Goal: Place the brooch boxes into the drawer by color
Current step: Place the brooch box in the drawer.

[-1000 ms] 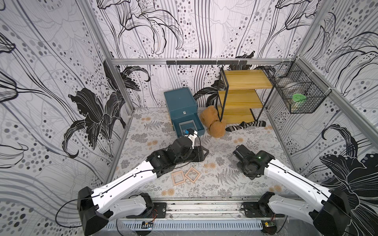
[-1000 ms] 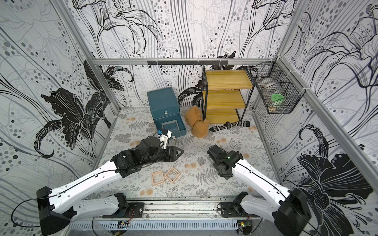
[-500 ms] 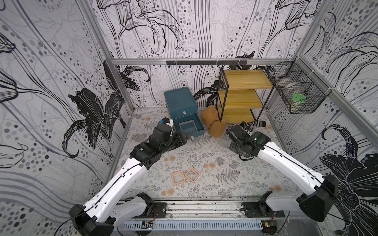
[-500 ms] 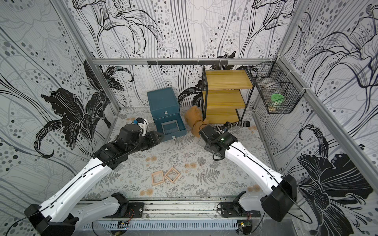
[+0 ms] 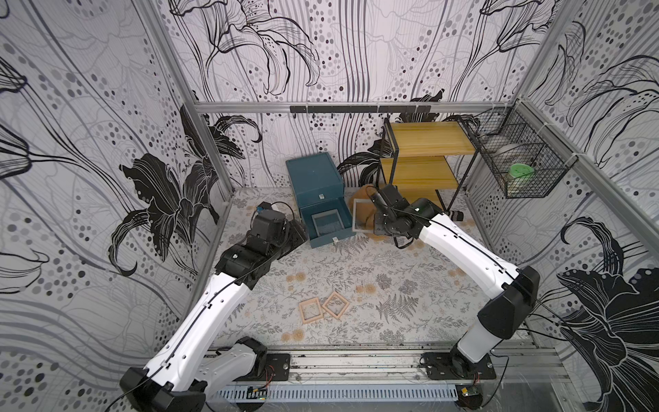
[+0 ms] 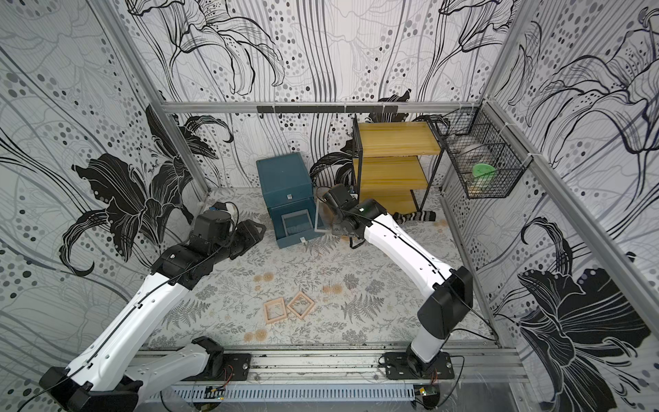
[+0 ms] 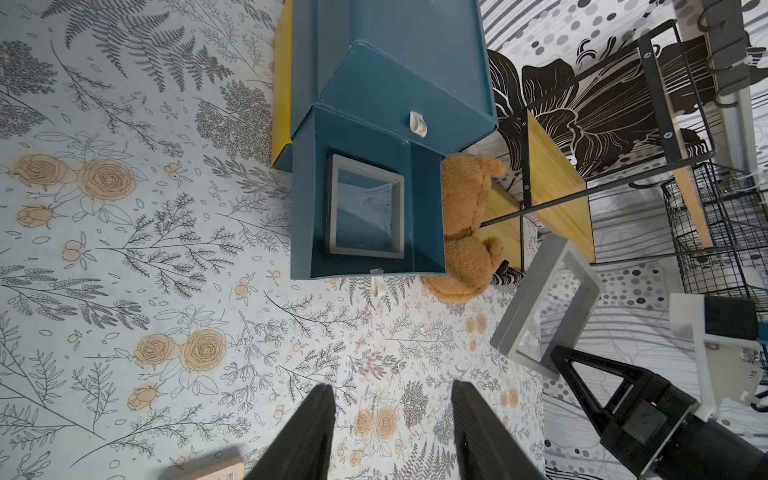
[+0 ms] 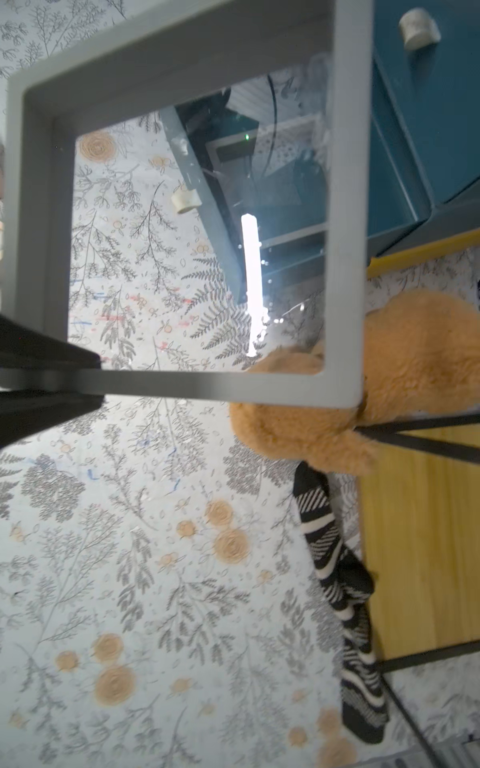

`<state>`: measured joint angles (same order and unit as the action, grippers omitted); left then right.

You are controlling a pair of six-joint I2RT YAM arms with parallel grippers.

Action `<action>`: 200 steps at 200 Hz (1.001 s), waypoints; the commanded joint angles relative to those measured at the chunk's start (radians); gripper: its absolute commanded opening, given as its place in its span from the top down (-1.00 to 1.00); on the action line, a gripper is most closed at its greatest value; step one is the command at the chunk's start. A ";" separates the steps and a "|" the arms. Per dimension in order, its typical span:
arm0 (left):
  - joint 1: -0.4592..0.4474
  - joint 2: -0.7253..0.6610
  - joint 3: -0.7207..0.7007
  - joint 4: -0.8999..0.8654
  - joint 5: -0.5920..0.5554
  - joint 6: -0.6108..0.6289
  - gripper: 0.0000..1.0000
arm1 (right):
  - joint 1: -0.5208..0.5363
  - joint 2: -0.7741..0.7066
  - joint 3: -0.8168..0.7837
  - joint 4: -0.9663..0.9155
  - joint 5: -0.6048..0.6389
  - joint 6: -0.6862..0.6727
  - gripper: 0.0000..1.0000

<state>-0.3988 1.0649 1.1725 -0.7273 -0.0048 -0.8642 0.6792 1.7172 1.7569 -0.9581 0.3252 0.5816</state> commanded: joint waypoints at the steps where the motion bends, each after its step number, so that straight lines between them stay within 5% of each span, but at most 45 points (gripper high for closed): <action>1: 0.020 -0.004 0.015 0.025 -0.016 -0.022 -0.01 | -0.003 0.069 0.077 0.046 -0.032 -0.103 1.00; 70: 0.090 0.035 0.021 0.094 -0.030 -0.022 -0.07 | -0.003 0.287 0.305 0.102 -0.110 -0.219 1.00; 132: 0.147 0.053 0.032 0.152 0.070 0.029 -0.07 | -0.003 0.456 0.503 0.054 -0.132 -0.276 1.00; 200: 0.169 0.056 0.029 0.134 0.117 0.058 -0.07 | -0.003 0.497 0.498 0.053 -0.160 -0.302 1.00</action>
<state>-0.2390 1.1191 1.1828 -0.6212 0.0860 -0.8341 0.6788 2.1956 2.2528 -0.8906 0.1829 0.3042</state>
